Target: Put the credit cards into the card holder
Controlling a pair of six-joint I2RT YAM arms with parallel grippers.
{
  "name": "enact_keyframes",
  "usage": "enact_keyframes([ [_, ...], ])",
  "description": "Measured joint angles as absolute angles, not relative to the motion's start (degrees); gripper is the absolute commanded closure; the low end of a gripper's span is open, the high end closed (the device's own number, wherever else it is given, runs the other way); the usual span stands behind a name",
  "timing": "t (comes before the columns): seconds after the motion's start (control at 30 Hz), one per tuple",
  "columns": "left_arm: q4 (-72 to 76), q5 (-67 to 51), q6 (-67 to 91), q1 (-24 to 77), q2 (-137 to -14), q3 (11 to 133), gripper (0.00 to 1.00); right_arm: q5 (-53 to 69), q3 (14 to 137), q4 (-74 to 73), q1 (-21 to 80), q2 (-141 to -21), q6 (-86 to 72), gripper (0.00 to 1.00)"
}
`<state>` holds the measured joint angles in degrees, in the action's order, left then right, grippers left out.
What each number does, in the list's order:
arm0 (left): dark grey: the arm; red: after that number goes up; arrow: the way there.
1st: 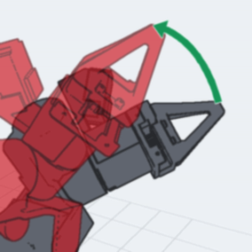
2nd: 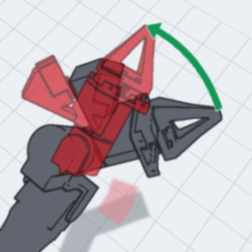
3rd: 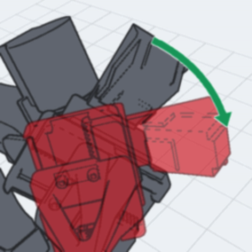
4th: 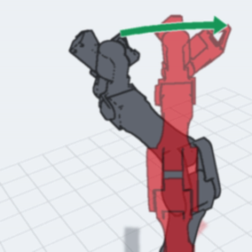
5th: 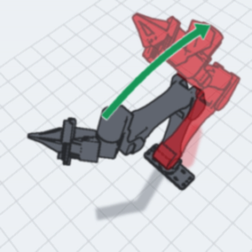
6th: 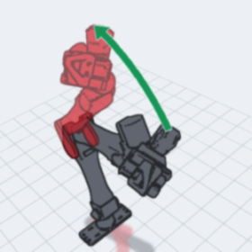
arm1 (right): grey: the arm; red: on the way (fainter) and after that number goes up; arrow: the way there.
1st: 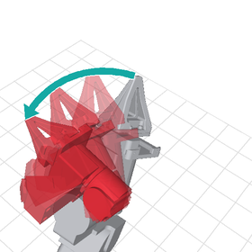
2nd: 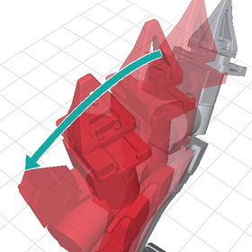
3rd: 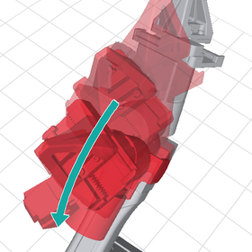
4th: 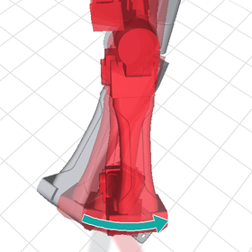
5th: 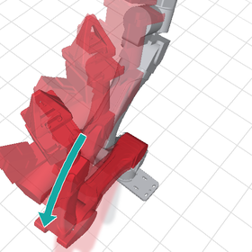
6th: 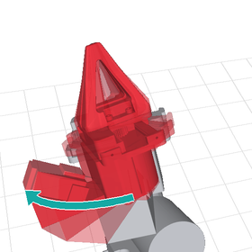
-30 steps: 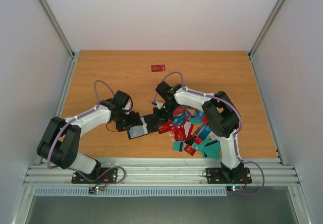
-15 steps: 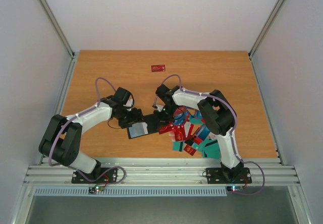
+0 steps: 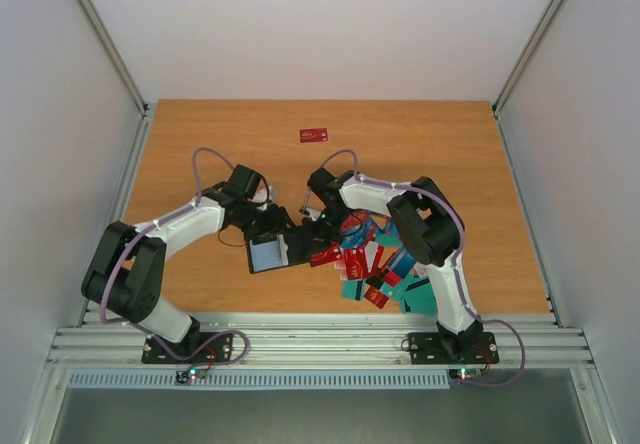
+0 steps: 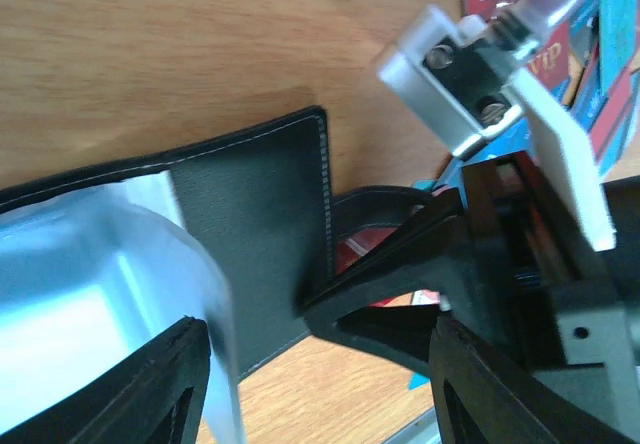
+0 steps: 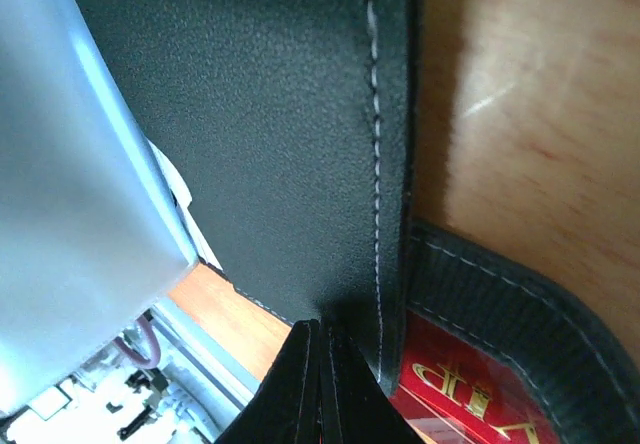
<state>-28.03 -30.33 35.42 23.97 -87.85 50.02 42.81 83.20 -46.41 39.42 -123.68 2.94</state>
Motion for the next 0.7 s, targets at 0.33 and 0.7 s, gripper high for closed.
enact_keyframes([
  [0.33,-25.1,-34.0,36.0,24.0,-92.9,50.6,0.43,45.1,82.1,-42.7,39.2,-123.9,-0.8,0.99],
  [0.7,-25.3,-33.7,35.8,24.0,-98.2,52.2,0.45,42.9,78.4,-40.8,37.3,-117.4,-2.8,0.96],
])
